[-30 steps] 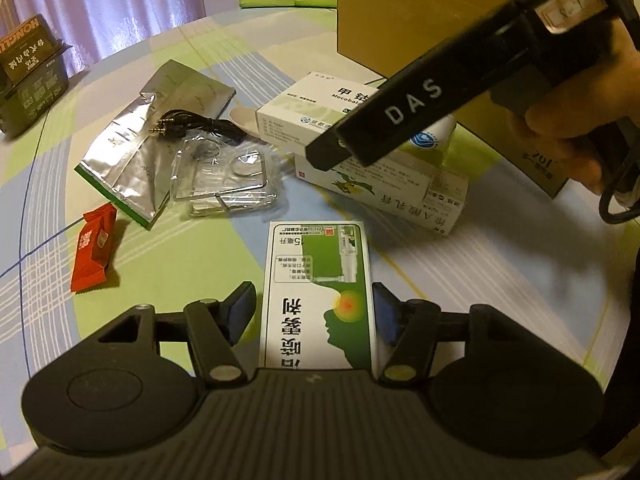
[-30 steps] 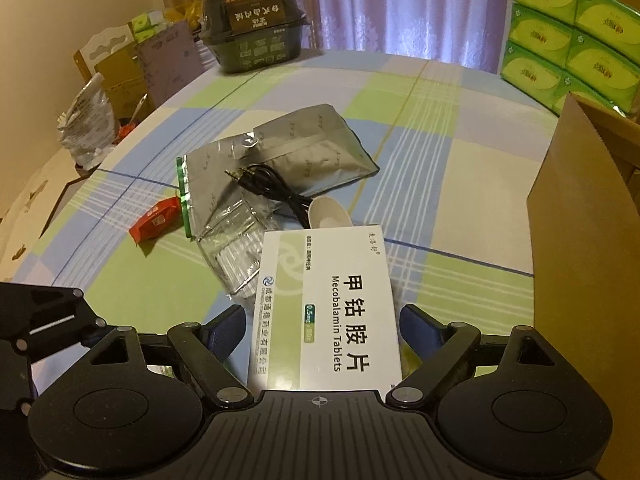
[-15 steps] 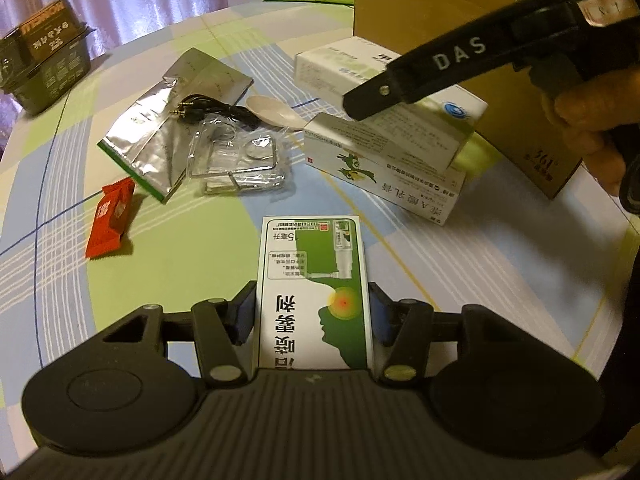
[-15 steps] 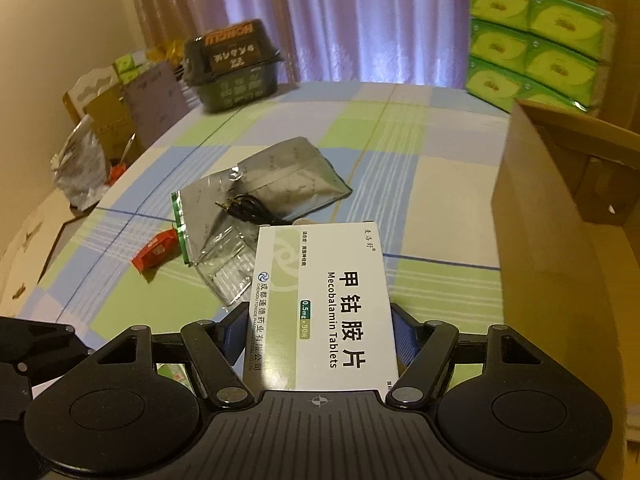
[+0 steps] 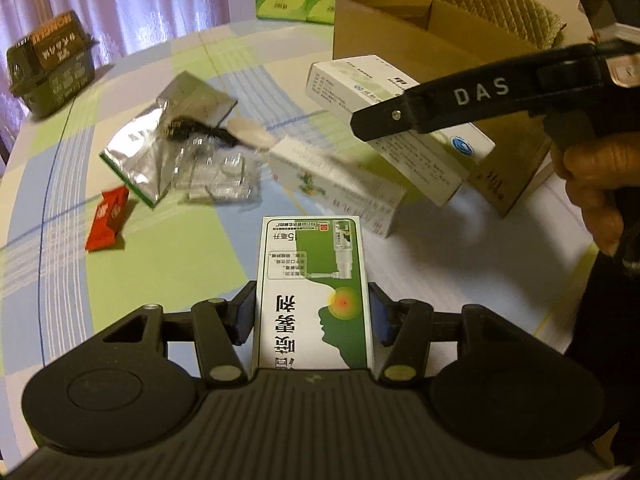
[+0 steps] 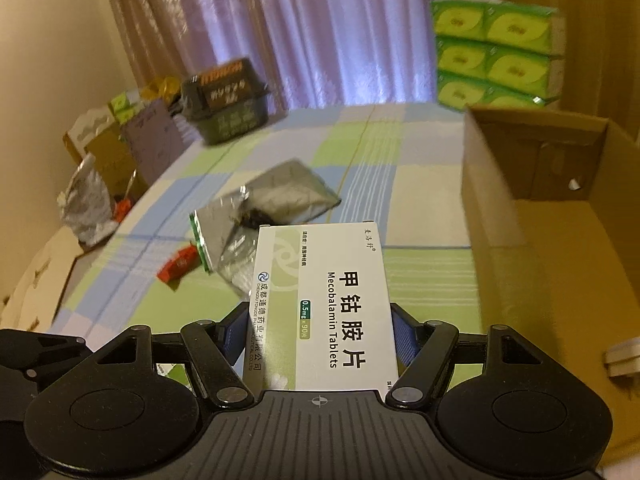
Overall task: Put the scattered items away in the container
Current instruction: 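Carry both medicine boxes with both tools over the cardboard box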
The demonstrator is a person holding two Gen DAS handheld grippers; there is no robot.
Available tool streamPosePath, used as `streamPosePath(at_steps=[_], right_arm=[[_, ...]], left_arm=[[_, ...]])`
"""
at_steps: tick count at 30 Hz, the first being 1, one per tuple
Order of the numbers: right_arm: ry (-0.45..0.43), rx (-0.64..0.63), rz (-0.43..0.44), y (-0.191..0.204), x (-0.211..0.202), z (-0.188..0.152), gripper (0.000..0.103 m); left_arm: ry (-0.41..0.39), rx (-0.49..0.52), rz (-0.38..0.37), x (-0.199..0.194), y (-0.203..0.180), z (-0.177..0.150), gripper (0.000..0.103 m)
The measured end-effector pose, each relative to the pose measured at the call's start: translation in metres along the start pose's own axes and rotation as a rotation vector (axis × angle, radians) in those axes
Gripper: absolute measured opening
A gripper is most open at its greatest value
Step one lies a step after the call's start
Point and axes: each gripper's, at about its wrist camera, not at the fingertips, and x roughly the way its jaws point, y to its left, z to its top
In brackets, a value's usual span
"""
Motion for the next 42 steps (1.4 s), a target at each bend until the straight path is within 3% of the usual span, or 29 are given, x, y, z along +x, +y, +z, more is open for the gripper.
streamPosePath(at_steps=[10,18,31,42], right_arm=[[-0.142,0.024,-0.129,-0.036,-0.085,0.030,0.073],[-0.167,0.087,-0.254,-0.096,-0.128,0.026,0.073],[-0.152,0.147,-0.321,-0.153,-0.146,0.013,0.073],[-0.146,0.184,-0.321,-0.177,-0.137,0.011,0.073]], left_arm=[[-0.106,0.067,-0.011,-0.030,-0.035,0.054,0.051],[-0.173,0.108,-0.087,-0.030,-0.083,0.107,0.051],[-0.194,0.152,-0.200,0.005,-0.155,0.171,0.051],[-0.167,0.071,-0.238,0.040,-0.158,0.183,0.051]])
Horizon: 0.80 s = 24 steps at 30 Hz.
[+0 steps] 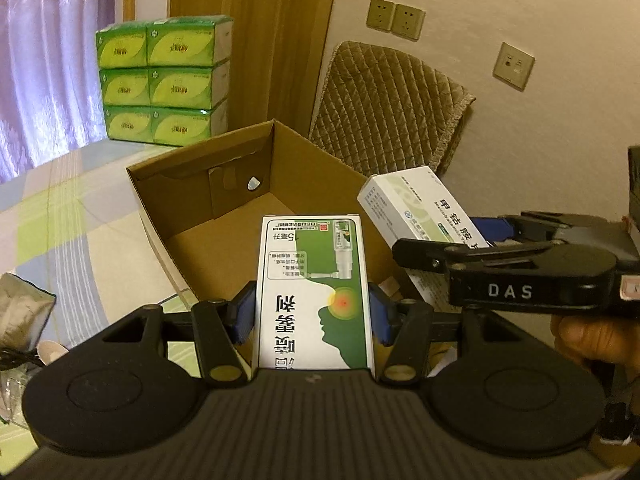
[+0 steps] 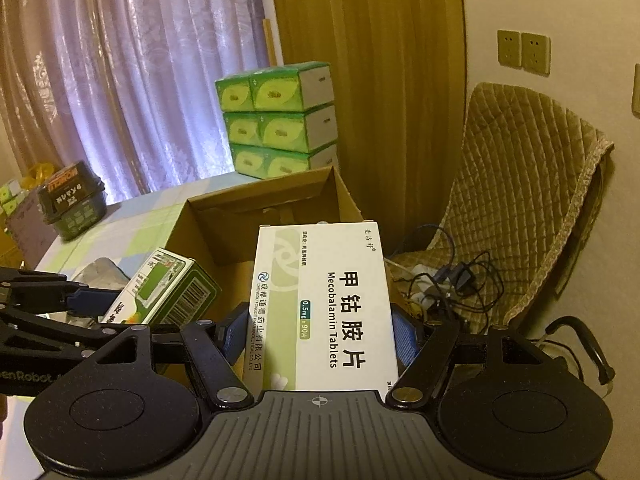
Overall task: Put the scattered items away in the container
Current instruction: 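Carry both medicine boxes with both tools over the cardboard box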
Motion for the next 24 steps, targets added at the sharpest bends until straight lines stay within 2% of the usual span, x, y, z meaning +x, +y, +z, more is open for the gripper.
streamPosePath(at_steps=[9,11,24], right_arm=[[0.001,0.012,-0.006,-0.006,0.004,0.001,0.073],[0.001,0.013,-0.009,-0.007,0.004,0.001,0.073],[0.006,0.006,0.006,0.000,0.005,-0.001,0.073]], left_arm=[[-0.007,-0.009,0.003,0.011,-0.003,0.003,0.051],[-0.017,-0.016,0.007,0.009,-0.003,0.004,0.055],[-0.026,-0.015,0.050,-0.010,0.012,-0.009,0.055]])
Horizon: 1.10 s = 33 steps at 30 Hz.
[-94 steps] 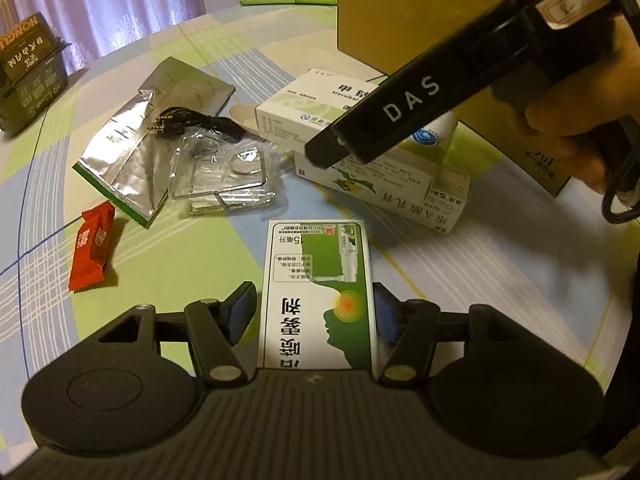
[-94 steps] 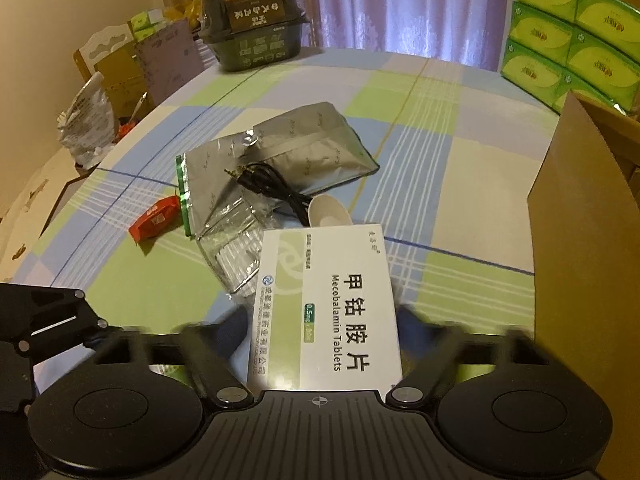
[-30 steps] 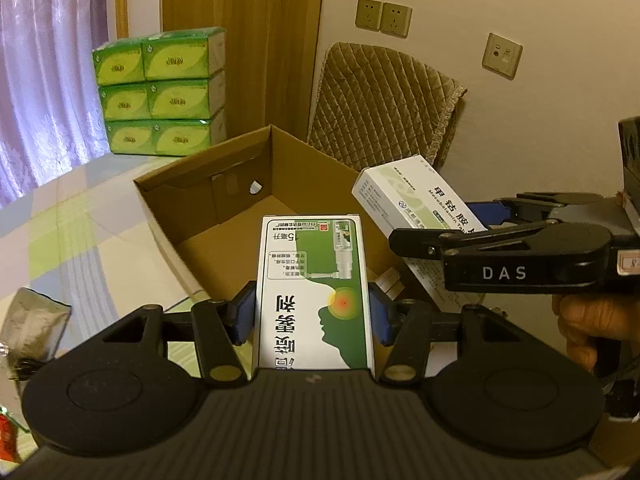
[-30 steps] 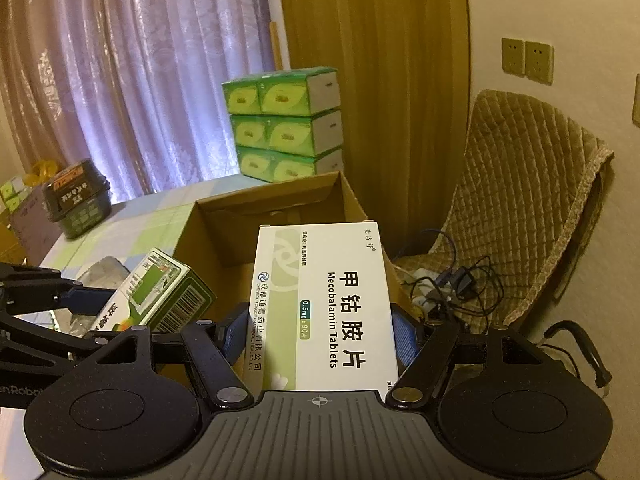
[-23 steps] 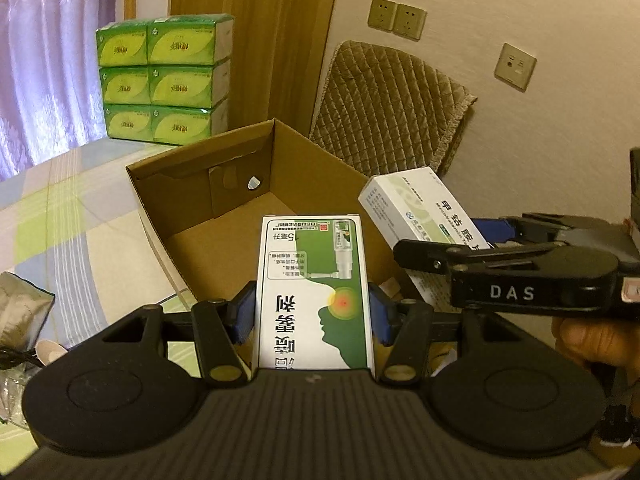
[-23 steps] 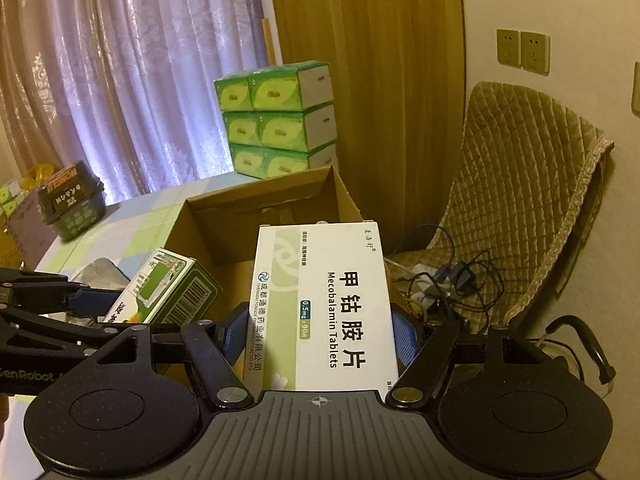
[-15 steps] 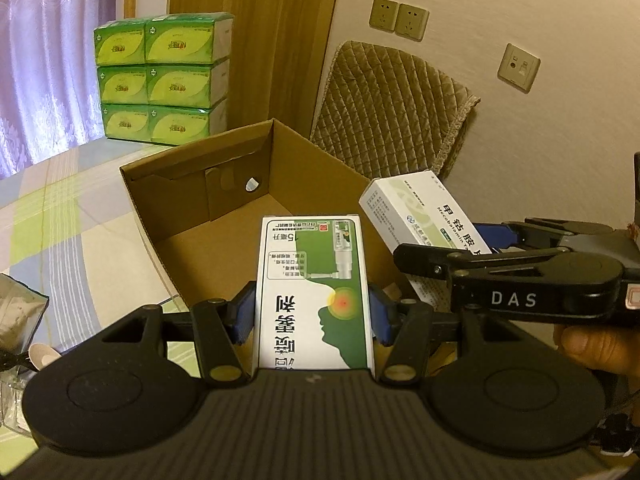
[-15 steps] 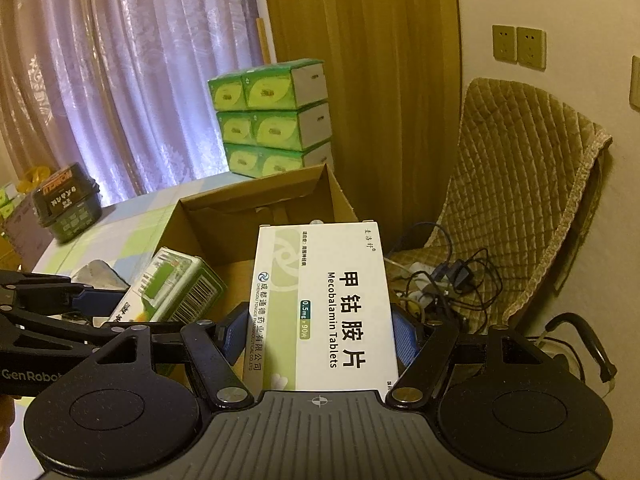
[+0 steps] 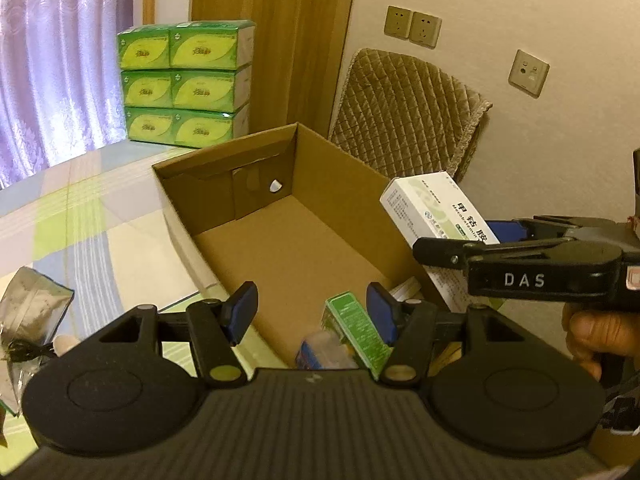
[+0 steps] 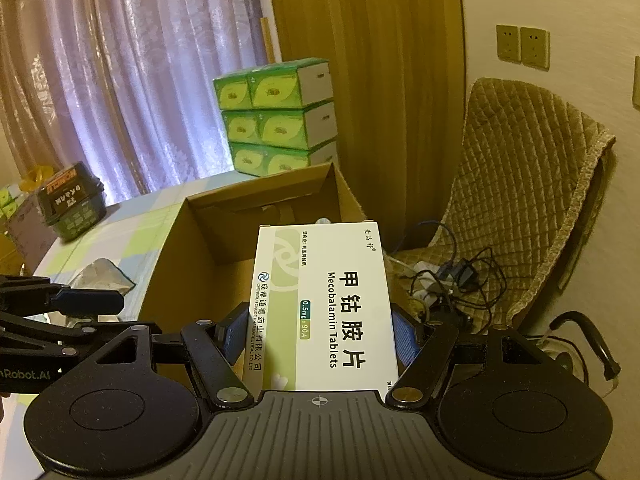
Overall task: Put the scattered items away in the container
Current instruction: 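Carry both medicine boxes with both tools over the cardboard box, then open both tools to drop the medicine boxes into the box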
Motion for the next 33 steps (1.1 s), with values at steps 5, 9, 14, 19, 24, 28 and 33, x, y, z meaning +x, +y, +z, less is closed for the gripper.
streamPosePath(at_steps=[5,9,14,19,24,28,33], right_arm=[[0.007,-0.007,0.005,0.005,0.002,-0.002,0.073],[0.010,-0.010,0.010,0.008,0.003,-0.002,0.073],[0.000,0.030,0.047,0.006,0.006,-0.001,0.073],[-0.025,0.110,0.074,-0.002,0.003,0.000,0.089],[-0.032,0.111,0.060,-0.004,-0.002,0.003,0.089],[-0.036,0.116,0.061,-0.004,-0.007,0.003,0.089],[-0.038,0.112,0.063,0.000,-0.015,0.002,0.089]], left_arm=[[0.005,-0.001,0.011,-0.004,0.004,-0.007,0.055],[0.006,-0.005,0.013,-0.005,0.005,-0.009,0.055],[0.005,-0.009,0.012,-0.006,0.009,-0.011,0.055],[0.006,-0.018,0.013,-0.007,0.012,-0.014,0.056],[0.008,-0.028,0.017,-0.010,0.016,-0.018,0.057],[0.004,-0.026,0.017,-0.013,0.015,-0.019,0.057],[-0.003,-0.026,0.022,-0.021,0.015,-0.021,0.058]])
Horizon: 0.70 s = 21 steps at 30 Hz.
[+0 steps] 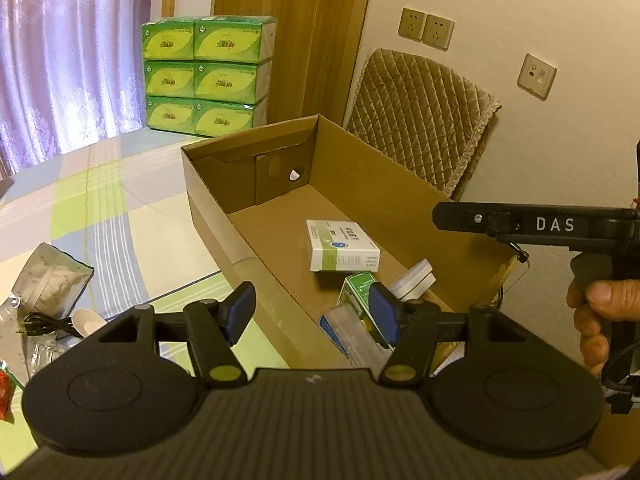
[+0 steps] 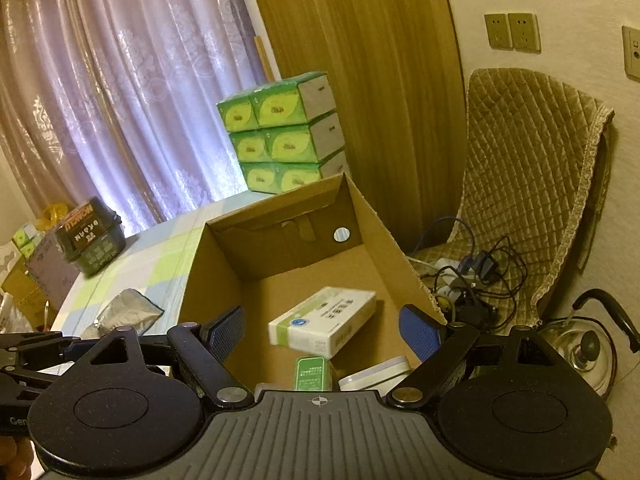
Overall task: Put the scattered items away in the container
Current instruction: 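Open both tools to drop the medicine boxes into the box, then move both tools back toward the remaining items on the table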
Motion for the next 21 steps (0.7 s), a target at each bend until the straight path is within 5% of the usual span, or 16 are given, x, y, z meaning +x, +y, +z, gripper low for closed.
streamPosePath(at_steps=[21], right_arm=[[-0.031,-0.080,0.060,0.062,-0.044,-0.001,0.089]], left_arm=[[-0.050,-0.039,0.080,-0.073,0.027,-0.033,0.064]])
